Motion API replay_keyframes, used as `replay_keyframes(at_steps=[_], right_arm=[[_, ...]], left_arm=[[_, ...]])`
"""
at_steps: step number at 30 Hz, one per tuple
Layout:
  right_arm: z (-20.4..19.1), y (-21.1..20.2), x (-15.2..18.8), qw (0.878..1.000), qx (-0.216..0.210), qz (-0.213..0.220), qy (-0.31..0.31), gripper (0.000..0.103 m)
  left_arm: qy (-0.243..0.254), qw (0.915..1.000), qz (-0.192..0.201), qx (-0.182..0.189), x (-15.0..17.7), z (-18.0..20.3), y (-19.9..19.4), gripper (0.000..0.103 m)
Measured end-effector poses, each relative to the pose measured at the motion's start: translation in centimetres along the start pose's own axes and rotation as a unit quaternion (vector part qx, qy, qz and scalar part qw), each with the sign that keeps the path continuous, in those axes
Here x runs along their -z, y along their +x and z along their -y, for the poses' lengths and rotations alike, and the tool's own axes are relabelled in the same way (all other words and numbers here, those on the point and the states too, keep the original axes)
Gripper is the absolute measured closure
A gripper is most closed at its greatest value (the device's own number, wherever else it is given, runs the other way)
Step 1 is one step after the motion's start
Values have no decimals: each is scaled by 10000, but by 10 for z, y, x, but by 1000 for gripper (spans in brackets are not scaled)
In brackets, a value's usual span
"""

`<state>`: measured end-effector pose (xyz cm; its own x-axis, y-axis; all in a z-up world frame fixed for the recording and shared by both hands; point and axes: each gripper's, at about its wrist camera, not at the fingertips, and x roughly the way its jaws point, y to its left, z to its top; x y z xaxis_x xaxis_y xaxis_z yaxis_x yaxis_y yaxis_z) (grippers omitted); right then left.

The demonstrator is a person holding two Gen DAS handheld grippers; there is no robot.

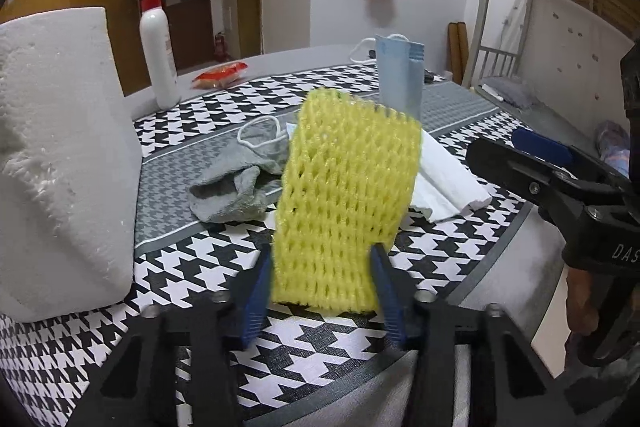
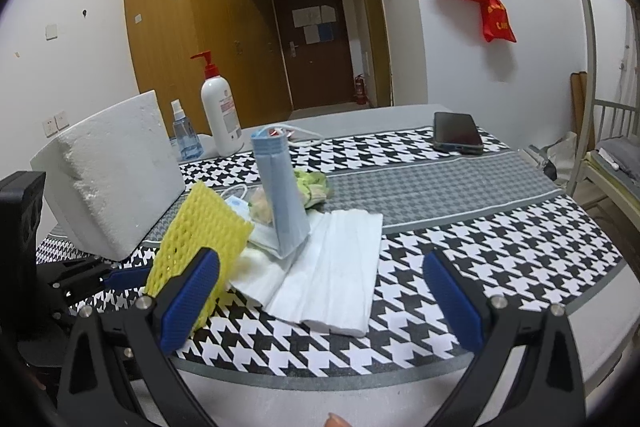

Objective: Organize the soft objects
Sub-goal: 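Reach the left gripper to the yellow foam net and grasp it, then grasp the blue face mask with the right gripper while the left gripper lifts the yellow net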

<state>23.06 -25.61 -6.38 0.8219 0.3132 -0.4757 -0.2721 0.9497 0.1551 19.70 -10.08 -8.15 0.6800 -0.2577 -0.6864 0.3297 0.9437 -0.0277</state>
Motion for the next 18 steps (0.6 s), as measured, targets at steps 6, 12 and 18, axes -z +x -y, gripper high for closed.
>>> replay_keyframes(at_steps=[6, 12, 18], right_arm=[[1, 3, -1, 10000, 15, -37, -24, 0], [-5, 9, -7, 9999, 9, -106, -101, 0], [-15, 12, -20, 9997, -103, -39, -217, 1]], left_arm=[[40, 9996, 157, 219, 2, 0, -3, 89], [7, 9982, 199, 563, 1, -4, -4, 91], [61, 9983, 123, 562, 3, -5, -5, 91]])
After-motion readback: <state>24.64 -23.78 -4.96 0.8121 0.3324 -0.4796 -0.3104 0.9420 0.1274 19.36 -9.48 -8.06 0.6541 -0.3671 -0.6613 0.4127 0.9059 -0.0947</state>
